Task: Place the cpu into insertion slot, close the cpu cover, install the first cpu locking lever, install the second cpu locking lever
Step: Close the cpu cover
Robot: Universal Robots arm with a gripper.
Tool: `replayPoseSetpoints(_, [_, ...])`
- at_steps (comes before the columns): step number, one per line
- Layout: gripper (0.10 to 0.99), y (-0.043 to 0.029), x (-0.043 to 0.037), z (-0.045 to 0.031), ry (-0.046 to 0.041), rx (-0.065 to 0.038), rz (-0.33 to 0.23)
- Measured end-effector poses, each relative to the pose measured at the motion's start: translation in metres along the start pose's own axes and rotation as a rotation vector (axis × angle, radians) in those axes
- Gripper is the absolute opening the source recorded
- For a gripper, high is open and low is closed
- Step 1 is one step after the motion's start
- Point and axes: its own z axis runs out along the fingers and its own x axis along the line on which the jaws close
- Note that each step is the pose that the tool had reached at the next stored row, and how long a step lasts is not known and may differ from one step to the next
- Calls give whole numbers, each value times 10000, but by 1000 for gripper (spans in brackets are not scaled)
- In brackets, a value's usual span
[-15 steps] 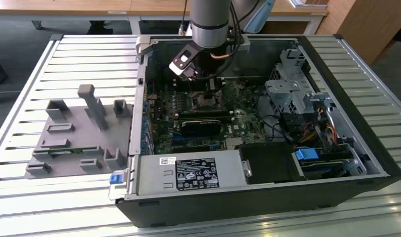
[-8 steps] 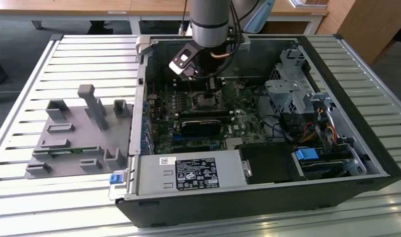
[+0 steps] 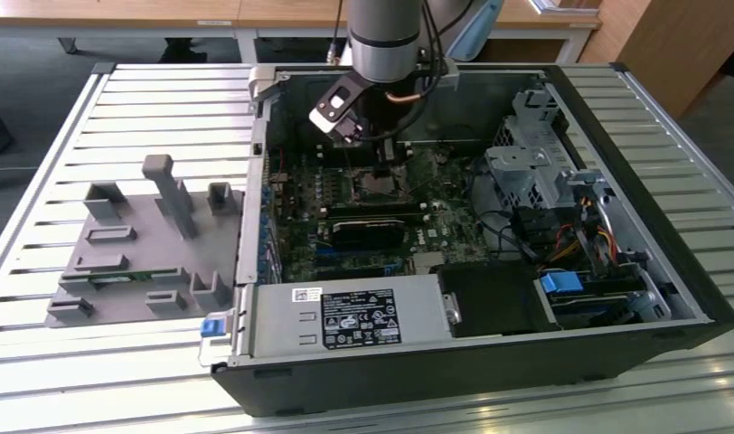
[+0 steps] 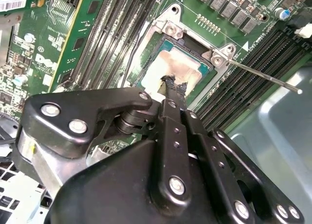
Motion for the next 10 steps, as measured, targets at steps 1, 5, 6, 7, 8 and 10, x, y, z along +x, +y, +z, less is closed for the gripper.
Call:
replayPoseSetpoints(1, [106,1,0,-13,0,0,0])
replayPoseSetpoints(5, [106,5,-1,-72,0,1,0])
replayPoseSetpoints(6, [106,6,-1,-89,-1,1,0])
replayPoseSetpoints(7, [106,7,-1,-105,0,1,-1])
replayPoseSetpoints(8, [106,8,-1,-123,1,0,0])
replayPoseSetpoints(10, [106,11,-2,-168,0,2,-1])
